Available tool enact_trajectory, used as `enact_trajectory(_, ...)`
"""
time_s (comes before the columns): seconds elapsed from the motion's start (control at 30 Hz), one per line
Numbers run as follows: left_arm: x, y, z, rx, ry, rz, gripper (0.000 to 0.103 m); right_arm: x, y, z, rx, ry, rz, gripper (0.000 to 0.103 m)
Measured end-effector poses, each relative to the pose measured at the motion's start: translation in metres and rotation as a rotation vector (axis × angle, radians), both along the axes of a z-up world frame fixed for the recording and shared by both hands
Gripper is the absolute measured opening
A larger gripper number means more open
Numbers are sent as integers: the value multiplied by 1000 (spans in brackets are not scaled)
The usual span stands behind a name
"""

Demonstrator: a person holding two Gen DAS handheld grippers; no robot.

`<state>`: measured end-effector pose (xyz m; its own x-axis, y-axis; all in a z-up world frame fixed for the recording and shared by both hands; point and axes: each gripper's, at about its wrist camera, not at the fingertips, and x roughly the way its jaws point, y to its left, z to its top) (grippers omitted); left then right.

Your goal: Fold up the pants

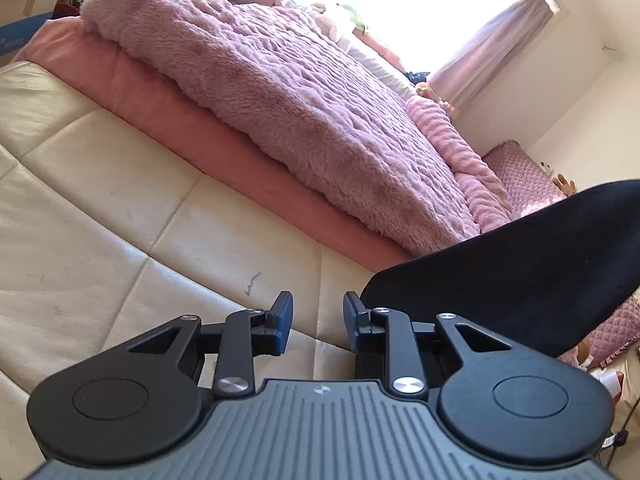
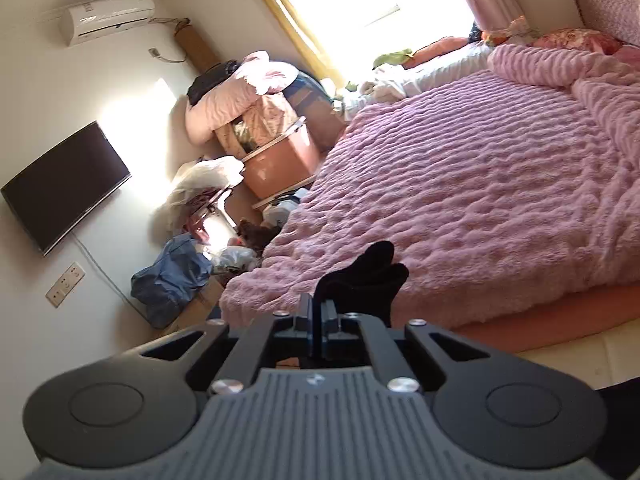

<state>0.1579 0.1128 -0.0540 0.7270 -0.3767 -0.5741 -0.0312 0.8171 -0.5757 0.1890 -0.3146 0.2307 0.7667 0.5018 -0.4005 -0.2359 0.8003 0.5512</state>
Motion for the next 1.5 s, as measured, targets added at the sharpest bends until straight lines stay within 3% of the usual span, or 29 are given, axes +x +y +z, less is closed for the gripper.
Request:
enact_trajectory(0.17,9,-31,-3,29,15,-71,30,-24,-103,-14,-35,39,-142,0)
enact_trajectory(0.27,17,-55,-8,64,37,-121,30,-31,-163,-46,-58,101,-227,0)
enact_trajectory(0.43,31,-98,-19,132,80,-207,30,-23,-231,-172,-116,314,-370,0)
enact_trajectory(0.6,52,-137,-27,202,104,-278,30,-14,-276,-295,-195,466,-446,0)
enact_trajectory(0.9,74,-204,-61,295,148,-404,30,0,-307,-345,-251,502,-432,0)
enact_trajectory(1.07,76,-208,-78,347,184,-407,22,-4,-295,-335,-350,480,-382,0)
enact_trajectory(1.13,75,-205,-80,349,183,-409,21,-7,-289,-317,-329,417,-352,0)
enact_trajectory(1.23,76,-202,-81,336,186,-404,20,-29,-275,-272,-256,143,-275,0)
enact_trajectory(1.27,75,-202,-82,336,186,-402,19,-31,-273,-268,-290,110,-292,0)
enact_trajectory(1.4,76,-206,-82,345,187,-400,16,-6,-283,-334,-468,347,-368,0)
enact_trajectory(1.5,78,-207,-83,350,190,-396,15,-3,-293,-368,-456,404,-388,0)
